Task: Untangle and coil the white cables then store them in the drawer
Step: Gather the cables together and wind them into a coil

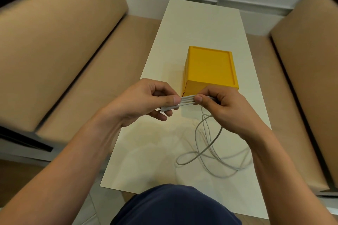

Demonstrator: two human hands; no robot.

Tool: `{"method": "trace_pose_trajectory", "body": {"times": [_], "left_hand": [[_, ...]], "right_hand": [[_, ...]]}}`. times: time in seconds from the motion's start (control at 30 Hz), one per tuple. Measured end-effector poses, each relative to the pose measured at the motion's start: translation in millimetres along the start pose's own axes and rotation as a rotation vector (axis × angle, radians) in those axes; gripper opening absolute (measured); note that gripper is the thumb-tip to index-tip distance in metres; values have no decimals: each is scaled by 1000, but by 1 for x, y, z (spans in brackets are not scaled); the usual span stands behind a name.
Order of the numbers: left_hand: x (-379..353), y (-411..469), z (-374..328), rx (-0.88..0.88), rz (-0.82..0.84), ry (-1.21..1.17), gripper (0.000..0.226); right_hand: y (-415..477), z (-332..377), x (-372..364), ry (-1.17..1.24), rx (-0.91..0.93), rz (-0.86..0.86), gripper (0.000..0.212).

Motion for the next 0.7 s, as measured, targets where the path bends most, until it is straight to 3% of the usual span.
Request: {"method": "trace_pose_trajectory", "body": {"times": [0.13,0.3,0.53,0.7], "left_hand": [[1,3,-2,11,-5,26,10],[12,5,-4,11,-42,29,7],[7,7,2,59,76,-173,8],[8,3,7,47,77,-108,15]], "right_hand": [[2,-1,1,-64,18,15,18],[7,-2,-1,-278,1,88,31],[5,9,3,-2,124,118,28],[9,4,-8,-119,114,162,38]]}}
Point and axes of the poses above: each hand's wrist, its own y-axis towards the middle knuckle, its own x-axis out of the back of the hand, z = x × y, the point moved 7 cm from there along y, towards the middle knuckle, and after that the axes turned 10 degrees about z, right-handed, at the moved point
